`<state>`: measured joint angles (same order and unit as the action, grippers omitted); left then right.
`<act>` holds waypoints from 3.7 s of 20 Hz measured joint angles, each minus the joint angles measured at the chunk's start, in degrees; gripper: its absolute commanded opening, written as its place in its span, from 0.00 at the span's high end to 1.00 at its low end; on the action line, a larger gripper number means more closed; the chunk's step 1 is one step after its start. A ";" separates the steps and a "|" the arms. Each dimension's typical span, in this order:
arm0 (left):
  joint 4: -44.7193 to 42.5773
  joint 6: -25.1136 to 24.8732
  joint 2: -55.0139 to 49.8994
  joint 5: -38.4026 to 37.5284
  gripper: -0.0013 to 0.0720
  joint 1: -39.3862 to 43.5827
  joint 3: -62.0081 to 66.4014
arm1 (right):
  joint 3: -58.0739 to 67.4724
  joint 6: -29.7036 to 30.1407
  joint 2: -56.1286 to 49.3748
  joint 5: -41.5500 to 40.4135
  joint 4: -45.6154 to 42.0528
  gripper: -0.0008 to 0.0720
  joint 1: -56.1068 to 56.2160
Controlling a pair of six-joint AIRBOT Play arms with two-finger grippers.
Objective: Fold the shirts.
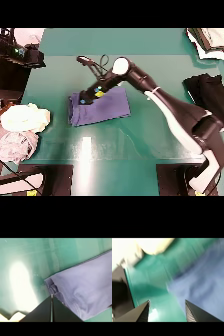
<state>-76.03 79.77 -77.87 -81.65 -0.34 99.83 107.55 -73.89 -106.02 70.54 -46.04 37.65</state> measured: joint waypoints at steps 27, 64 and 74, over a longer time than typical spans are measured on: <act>4.24 -0.72 0.13 -0.26 0.95 -0.09 -0.35 | -23.47 5.40 -1.99 -6.78 10.05 0.97 -16.79; 5.31 2.25 0.13 -4.44 0.95 -0.07 -0.35 | -17.44 0.81 33.46 -9.99 -9.68 0.97 -77.02; 5.35 -1.03 0.13 -5.79 0.95 -0.07 -0.35 | -38.91 -0.98 48.17 -3.06 -11.08 0.64 -90.09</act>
<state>-70.67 78.74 -77.73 -87.44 -0.40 99.48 68.64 -74.87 -57.84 67.48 -57.12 -52.45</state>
